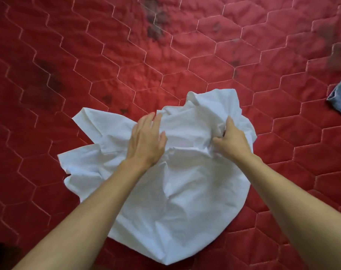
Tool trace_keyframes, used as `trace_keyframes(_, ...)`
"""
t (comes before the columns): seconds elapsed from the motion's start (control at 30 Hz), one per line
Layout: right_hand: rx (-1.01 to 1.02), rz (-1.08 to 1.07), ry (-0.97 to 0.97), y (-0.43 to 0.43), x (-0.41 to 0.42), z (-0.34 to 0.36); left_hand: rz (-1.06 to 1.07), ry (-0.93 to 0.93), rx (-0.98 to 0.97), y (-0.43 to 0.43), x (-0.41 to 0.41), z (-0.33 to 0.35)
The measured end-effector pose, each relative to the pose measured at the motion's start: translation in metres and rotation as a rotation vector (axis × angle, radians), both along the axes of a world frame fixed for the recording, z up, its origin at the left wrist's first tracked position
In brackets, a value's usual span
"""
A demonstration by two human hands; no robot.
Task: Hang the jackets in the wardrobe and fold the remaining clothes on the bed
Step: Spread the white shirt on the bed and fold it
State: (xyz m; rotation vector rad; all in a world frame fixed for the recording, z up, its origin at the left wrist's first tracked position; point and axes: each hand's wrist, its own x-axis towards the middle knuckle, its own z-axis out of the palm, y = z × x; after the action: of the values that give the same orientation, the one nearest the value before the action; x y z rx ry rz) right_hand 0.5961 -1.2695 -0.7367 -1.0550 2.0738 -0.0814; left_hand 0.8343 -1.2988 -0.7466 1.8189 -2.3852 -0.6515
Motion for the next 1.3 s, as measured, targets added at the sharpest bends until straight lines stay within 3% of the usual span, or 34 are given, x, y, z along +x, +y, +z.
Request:
trace_keyframes(0.1,0.001,0.090,-0.029,0.020,0.010,0.010,-0.058,0.133,0.130,0.009,-0.065,0.001)
trace_keyframes(0.17,-0.043,0.041,-0.089,0.037,0.010,0.017,-0.066,0.133,0.220,0.014,-0.090,0.007)
trace_keyframes(0.37,-0.179,-0.409,-0.418,0.056,0.001,0.095,-0.018,0.024,0.417,0.016,-0.066,0.051)
trace_keyframes(0.47,-0.252,-0.545,-0.514,0.051,0.000,0.150,0.018,-0.004,0.389,0.017,-0.045,0.108)
trace_keyframes(0.63,-0.407,-0.648,-0.506,0.046,0.004,0.251,-0.061,-0.029,0.207,0.018,-0.027,0.221)
trace_keyframes(0.77,-0.464,-0.630,-0.432,0.045,0.017,0.319,0.030,0.311,0.386,-0.003,-0.022,0.316)
trace_keyframes(0.83,-0.463,-0.427,-0.365,0.049,0.028,0.351,0.161,0.500,0.473,-0.013,-0.025,0.365)
trace_keyframes(0.97,-0.427,0.075,-0.643,0.055,0.076,0.420,0.307,0.765,0.663,-0.021,-0.039,0.441)
trace_keyframes(1.03,-0.597,0.084,-0.589,0.049,0.094,0.434,0.262,0.858,0.729,-0.018,-0.044,0.481)
trace_keyframes(1.1,-0.761,-0.083,-0.422,0.039,0.097,0.451,0.189,0.963,0.764,-0.018,-0.039,0.522)
trace_keyframes(1.17,-0.815,-0.314,-0.435,0.032,0.092,0.477,0.074,0.984,0.618,-0.024,-0.023,0.541)
trace_keyframes(1.23,-0.788,-0.416,-0.650,0.026,0.084,0.512,-0.147,0.765,0.191,-0.032,-0.004,0.545)
trace_keyframes(1.3,-0.715,-0.339,-0.754,0.023,0.080,0.547,-0.367,0.519,-0.137,-0.031,0.007,0.540)
